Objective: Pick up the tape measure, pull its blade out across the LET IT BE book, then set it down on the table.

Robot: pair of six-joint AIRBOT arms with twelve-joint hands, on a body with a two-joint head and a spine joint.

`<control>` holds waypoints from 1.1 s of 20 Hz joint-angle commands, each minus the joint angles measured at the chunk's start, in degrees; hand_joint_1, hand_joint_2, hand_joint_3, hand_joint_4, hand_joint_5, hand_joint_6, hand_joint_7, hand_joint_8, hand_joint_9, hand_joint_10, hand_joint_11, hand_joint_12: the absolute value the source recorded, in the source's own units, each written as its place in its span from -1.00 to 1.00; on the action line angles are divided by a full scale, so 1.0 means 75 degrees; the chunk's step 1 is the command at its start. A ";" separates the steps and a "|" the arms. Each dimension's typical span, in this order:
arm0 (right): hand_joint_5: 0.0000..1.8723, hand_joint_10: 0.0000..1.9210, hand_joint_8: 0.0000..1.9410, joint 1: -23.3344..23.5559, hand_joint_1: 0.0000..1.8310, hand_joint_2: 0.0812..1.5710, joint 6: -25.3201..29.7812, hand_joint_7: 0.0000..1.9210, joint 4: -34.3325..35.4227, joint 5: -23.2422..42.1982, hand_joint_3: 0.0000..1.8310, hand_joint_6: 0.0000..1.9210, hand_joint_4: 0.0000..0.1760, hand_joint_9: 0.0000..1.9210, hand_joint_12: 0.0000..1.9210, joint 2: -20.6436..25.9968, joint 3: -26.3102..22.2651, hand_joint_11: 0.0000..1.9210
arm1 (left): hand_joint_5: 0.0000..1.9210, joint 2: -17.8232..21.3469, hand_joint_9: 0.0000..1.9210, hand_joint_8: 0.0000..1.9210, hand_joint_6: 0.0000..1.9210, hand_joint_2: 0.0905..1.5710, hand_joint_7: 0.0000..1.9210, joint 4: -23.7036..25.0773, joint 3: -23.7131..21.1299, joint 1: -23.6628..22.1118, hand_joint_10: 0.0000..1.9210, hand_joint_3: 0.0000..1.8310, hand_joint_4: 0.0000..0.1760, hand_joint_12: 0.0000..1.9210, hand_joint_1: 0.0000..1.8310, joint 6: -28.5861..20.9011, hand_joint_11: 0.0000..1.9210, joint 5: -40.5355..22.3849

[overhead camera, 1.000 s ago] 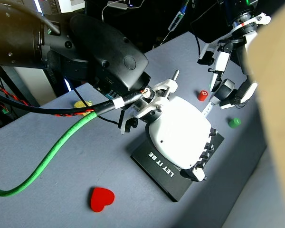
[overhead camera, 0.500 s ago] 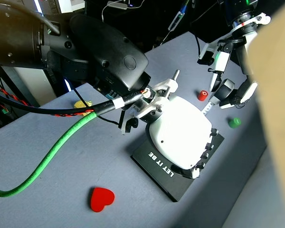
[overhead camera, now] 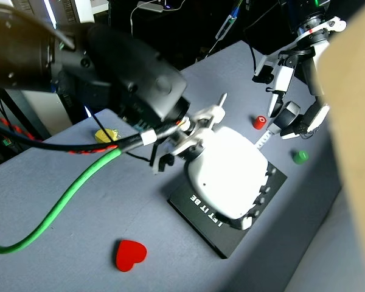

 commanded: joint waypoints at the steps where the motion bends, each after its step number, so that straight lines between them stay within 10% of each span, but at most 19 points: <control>1: -0.14 -0.51 0.04 0.0003 0.32 0.44 -0.0064 0.05 -0.0398 0.0009 -1.00 0.25 -1.00 0.09 0.32 0.0113 0.0023 -0.21 | -0.07 0.0014 -0.17 0.19 -0.02 0.43 -0.04 0.0159 0.0049 -0.0049 0.47 -1.00 -1.00 0.43 0.49 -0.0050 -0.25 0.0437; 22: -0.20 -0.30 0.09 0.0108 0.31 0.47 -0.0901 0.03 -0.0441 -0.0596 -1.00 0.31 -1.00 0.00 0.34 0.1426 -0.0432 -0.24 | -0.04 0.0099 -0.14 0.17 -0.08 0.42 -0.03 0.0159 0.0049 -0.0054 0.45 -1.00 -1.00 0.43 0.50 -0.0125 -0.23 0.0436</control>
